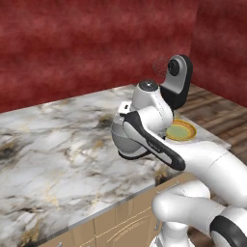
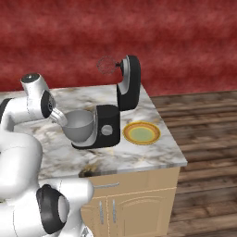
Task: Add butter and sugar cubes to the stand mixer bowl and then turn on the stand mixer to begin making frosting.
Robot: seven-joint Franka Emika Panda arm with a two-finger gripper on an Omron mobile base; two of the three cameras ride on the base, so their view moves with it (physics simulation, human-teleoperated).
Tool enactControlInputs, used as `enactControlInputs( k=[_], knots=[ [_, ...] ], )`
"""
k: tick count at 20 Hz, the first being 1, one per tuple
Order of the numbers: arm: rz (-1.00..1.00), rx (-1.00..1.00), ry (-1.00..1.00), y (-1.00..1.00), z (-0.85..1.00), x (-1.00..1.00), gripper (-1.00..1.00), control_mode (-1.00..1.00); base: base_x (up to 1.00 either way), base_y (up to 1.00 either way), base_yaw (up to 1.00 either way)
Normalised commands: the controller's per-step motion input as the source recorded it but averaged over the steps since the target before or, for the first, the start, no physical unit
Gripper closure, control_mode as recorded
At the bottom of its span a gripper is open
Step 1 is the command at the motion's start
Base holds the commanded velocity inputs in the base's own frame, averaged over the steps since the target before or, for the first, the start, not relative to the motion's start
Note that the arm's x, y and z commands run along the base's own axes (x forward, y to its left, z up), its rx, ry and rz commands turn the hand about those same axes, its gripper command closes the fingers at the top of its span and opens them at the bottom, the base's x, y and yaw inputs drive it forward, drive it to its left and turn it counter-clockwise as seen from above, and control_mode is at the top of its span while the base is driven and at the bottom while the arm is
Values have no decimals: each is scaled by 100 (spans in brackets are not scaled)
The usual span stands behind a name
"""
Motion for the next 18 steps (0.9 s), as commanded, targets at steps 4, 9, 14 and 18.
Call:
enactControlInputs(
  k=[4,9,14,18],
  knots=[
    [-8,2,3,-30,1,31,100,-100,0,0,0],
    [-11,0,1,-6,-5,37,100,-100,0,0,0],
    [-12,0,1,0,-17,37,100,-100,0,0,0],
    [-12,0,1,0,-24,38,100,-100,0,0,0]
  ],
)
